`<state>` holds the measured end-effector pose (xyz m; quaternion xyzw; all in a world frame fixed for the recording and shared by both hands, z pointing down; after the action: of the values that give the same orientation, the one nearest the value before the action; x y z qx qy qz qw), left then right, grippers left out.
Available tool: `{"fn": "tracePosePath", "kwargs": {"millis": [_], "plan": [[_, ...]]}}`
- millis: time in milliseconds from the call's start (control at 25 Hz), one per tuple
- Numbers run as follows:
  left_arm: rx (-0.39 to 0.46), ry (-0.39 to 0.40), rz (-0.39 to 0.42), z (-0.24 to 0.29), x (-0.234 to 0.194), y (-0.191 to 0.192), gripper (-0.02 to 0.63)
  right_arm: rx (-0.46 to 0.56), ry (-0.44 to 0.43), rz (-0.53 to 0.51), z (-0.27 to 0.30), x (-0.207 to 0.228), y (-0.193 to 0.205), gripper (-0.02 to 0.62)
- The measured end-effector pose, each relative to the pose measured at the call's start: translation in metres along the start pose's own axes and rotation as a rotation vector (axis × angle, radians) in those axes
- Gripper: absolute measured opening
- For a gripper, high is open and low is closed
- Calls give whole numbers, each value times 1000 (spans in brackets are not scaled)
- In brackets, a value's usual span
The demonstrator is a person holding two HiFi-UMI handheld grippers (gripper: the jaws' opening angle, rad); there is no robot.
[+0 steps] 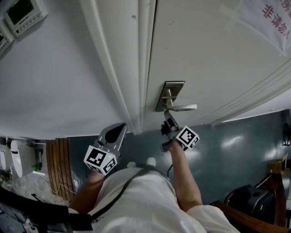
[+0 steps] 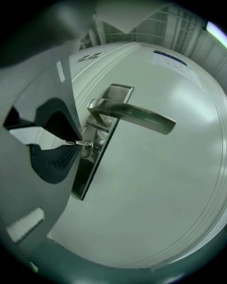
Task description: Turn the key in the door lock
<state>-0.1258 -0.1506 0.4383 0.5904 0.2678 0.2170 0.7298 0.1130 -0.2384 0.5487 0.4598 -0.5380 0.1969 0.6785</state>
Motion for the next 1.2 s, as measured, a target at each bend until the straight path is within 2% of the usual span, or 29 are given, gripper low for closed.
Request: {"fn": "tracePosePath", "kwargs": {"millis": [200,600,880,1080,1200], "plan": [[2,17,2,-3,-3,-1,6,-30,170,-307,0,-9,1,35],[9,21,10,-4,-6,-3,6,-92,337,-742,2,-17,7,48],[11,36,15,1,0,-4,6,-152,369,-814,5,-18,6,51],[11,34,9,0,3,-1,6,-200,424,-1019,7,-23,8,61],[11,34,4,0,6,1,6,-211,463,-1090,8,-23,9,60]]}}
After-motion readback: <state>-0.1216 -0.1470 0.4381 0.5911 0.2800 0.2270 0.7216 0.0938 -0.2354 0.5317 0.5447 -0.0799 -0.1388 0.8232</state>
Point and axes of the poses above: the fingertips, and each gripper's own axes: z forward along the fingers, x to its right, y out of its underside, the point moved 5 cm from there along -z, backward along the fingers, and after that the axes turned 2 degrees about -x, right-handed, at the moved point
